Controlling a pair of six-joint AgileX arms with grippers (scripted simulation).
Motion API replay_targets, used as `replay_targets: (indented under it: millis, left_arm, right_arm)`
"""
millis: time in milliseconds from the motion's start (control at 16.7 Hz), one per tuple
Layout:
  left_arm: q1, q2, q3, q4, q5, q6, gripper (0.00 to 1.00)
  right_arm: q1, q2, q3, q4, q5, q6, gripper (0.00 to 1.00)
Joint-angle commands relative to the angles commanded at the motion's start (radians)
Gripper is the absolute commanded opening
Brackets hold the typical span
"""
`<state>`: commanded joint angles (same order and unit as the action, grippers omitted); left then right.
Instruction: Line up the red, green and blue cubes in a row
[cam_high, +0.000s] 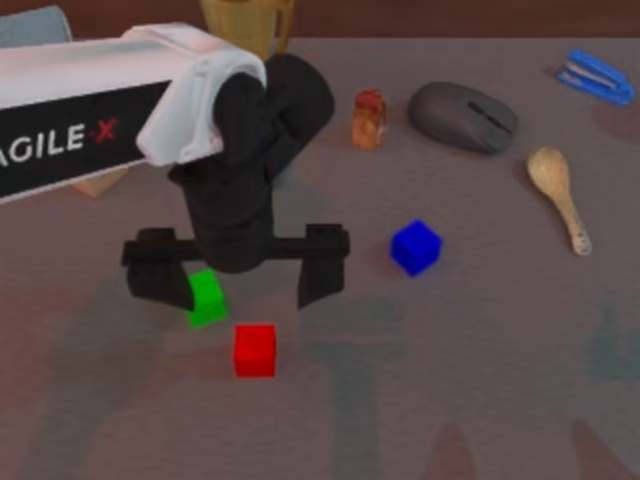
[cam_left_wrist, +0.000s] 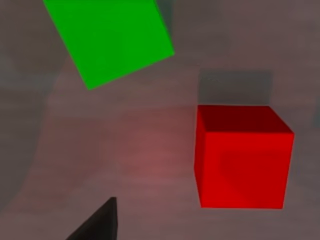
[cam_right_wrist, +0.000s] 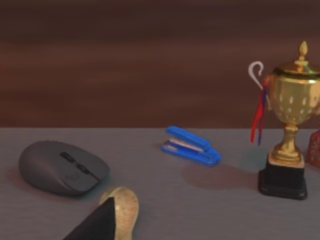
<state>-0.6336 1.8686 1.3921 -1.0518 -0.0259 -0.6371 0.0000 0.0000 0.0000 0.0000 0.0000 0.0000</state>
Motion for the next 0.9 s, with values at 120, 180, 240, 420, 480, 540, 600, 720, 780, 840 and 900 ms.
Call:
replay_targets:
  millis: [120,180,240,420,480,540,600,720,780,840,900]
  left_arm:
    - [0.003,-0.016,0.017,-0.024,0.0,0.0,1.0]
    - [0.003,-0.016,0.017,-0.024,0.0,0.0,1.0]
    - [0.003,-0.016,0.017,-0.024,0.0,0.0,1.0]
    - [-0.002,-0.009,0.018,-0.023,0.0,0.013,1.0]
    - [0.0,-0.004,0.023,-0.025,0.0,0.034,1.0]
    - [0.004,0.003,0.029,-0.027,0.001,0.066,1.0]
    - [0.009,0.011,0.036,-0.03,0.001,0.108,1.0]
    - [0.026,0.029,0.052,-0.036,0.003,0.218,1.0]
    - [0.036,0.039,0.059,-0.039,0.005,0.287,1.0]
    - [0.048,0.048,0.065,-0.042,0.007,0.367,1.0]
    - [0.061,0.058,0.071,-0.046,0.009,0.457,1.0]
  right_arm:
    - [0.0,0.0,0.0,0.0,0.0,0.0,1.0]
    - [0.0,0.0,0.0,0.0,0.0,0.0,1.0]
    - [0.0,0.0,0.0,0.0,0.0,0.0,1.0]
    - [0.0,0.0,0.0,0.0,0.0,0.0,1.0]
    - [0.0,0.0,0.0,0.0,0.0,0.0,1.0]
    - [0.0,0.0,0.0,0.0,0.0,0.0,1.0]
    - [0.0,0.0,0.0,0.0,0.0,0.0,1.0]
    - [0.0,0.0,0.0,0.0,0.0,0.0,1.0]
    - [0.0,0.0,0.0,0.0,0.0,0.0,1.0]
    - [0.0,0.0,0.0,0.0,0.0,0.0,1.0]
    - [0.0,0.0,0.0,0.0,0.0,0.0,1.0]
